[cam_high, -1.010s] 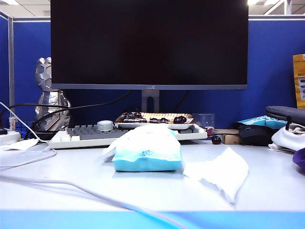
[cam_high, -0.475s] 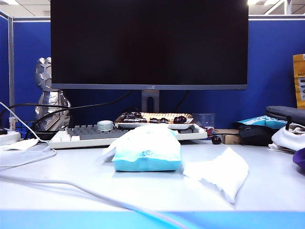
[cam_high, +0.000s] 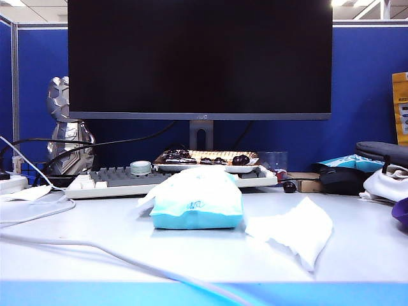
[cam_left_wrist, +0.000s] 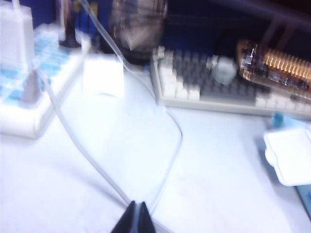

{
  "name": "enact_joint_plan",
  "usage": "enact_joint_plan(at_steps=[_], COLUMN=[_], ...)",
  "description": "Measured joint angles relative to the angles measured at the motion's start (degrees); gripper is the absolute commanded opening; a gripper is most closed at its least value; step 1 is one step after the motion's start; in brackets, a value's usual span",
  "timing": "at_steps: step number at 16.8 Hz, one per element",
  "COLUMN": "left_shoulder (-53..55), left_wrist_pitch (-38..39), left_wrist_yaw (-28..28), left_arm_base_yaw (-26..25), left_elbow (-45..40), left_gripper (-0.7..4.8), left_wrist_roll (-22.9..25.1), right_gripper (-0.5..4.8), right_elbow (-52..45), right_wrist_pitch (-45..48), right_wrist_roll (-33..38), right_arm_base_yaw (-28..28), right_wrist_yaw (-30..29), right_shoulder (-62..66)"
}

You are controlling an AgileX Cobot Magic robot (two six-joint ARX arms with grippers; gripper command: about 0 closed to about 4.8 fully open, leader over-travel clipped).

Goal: Pull out a wet wipe from the sky blue wet wipes packet and place it on the table.

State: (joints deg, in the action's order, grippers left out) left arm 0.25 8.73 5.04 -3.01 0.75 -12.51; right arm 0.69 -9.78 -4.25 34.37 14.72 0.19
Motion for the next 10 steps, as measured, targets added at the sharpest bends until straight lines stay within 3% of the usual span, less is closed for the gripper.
enact_joint_plan(at_steps=[4,10], left_shoulder=[0.0,0.0], left_wrist_pitch=[-5.16,-3.04], left_wrist_yaw=[-0.31,-0.5], left_arm_base_yaw=[0.0,0.02], left_elbow=[-0.42,-0.42], left_gripper=[0.0,0.0], left_wrist_roll=[0.0,0.0], right_gripper=[0.0,0.0], right_elbow=[0.0,0.0], right_wrist_pitch=[0.0,0.0], right_wrist_roll=[0.0,0.0], right_arm_base_yaw=[0.0,0.0], right_wrist_yaw=[0.0,-0.02], right_shoulder=[0.0,0.0])
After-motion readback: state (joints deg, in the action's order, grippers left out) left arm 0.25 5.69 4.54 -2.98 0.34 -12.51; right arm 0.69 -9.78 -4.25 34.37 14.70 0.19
